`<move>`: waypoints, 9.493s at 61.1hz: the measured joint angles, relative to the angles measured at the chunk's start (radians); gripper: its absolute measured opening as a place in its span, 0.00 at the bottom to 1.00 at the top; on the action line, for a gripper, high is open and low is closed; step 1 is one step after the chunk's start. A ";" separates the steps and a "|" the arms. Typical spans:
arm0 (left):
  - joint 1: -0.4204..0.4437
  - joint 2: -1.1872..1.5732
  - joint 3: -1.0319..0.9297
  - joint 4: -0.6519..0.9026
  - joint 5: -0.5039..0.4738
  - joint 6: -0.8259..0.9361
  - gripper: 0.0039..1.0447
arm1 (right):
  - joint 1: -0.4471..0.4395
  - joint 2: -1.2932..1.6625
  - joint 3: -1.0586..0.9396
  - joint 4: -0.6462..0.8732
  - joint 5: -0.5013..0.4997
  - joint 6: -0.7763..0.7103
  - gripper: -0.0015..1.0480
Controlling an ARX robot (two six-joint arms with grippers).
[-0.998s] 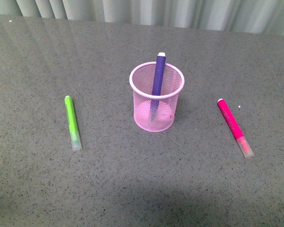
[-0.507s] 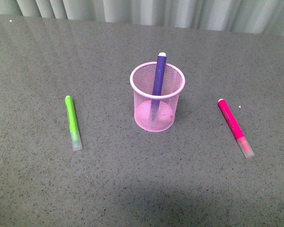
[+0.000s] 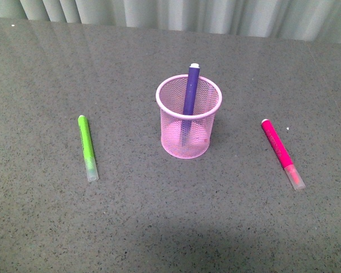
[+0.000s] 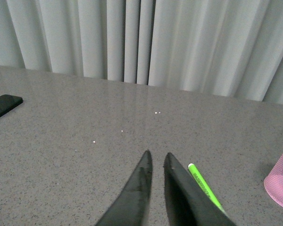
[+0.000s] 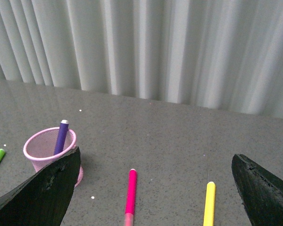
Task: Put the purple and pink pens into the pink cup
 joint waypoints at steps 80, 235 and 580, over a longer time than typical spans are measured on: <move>0.000 0.000 0.000 0.000 0.000 0.002 0.93 | -0.061 1.139 0.753 -0.207 -0.095 -0.301 0.93; 0.000 0.000 0.000 0.000 0.000 0.002 0.93 | 0.158 2.129 1.308 -0.389 0.278 -0.248 0.08; 0.000 0.000 0.000 0.000 0.000 0.002 0.93 | 0.000 0.001 0.000 0.002 0.001 0.000 0.16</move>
